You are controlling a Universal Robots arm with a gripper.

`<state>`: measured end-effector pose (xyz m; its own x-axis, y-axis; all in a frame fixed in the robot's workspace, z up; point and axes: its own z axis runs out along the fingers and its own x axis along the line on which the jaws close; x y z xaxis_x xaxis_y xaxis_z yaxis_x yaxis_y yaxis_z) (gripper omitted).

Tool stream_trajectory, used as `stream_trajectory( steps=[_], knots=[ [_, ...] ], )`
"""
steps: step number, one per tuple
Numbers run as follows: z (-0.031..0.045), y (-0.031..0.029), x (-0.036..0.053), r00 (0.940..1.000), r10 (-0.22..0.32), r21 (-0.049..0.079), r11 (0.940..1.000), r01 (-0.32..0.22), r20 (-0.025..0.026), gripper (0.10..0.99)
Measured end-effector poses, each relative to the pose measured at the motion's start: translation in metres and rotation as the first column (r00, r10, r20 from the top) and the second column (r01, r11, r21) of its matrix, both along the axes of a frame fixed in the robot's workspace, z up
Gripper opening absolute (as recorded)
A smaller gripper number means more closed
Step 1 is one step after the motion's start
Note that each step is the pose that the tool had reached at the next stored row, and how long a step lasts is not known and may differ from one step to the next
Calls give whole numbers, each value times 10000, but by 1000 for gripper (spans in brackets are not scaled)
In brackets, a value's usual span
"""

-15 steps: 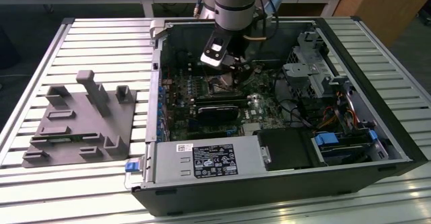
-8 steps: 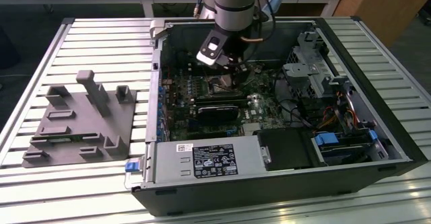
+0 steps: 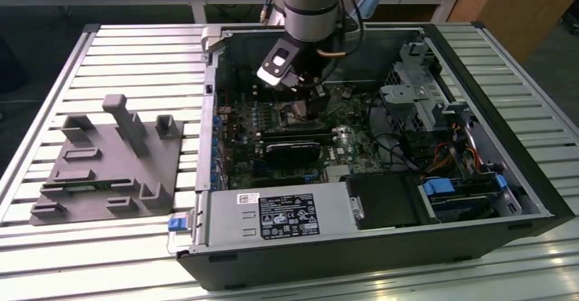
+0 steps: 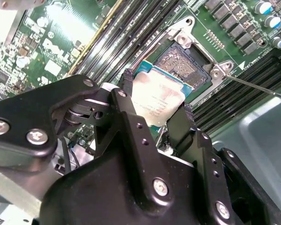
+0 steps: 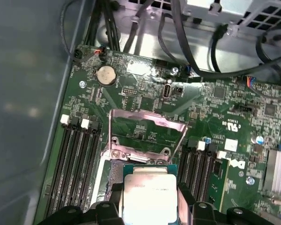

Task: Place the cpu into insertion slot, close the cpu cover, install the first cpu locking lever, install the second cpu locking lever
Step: 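Place the cpu into insertion slot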

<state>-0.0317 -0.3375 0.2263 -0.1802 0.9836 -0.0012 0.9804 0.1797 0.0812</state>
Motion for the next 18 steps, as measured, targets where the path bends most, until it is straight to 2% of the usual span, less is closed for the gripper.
stream_trajectory(
  steps=[3, 6, 14, 18],
  knots=[
    [-8, 1, -5, 9992, -411, 1, 9992, 411, 2, 541],
    [-19, 1, -5, 9957, -927, 0, 9957, 927, 1, 541],
    [-41, 57, -35, 9911, -1333, 0, 9911, 1333, 2, 541],
    [-59, 68, -53, 9859, -1673, -1, 9859, 1673, 1, 541]
  ],
)
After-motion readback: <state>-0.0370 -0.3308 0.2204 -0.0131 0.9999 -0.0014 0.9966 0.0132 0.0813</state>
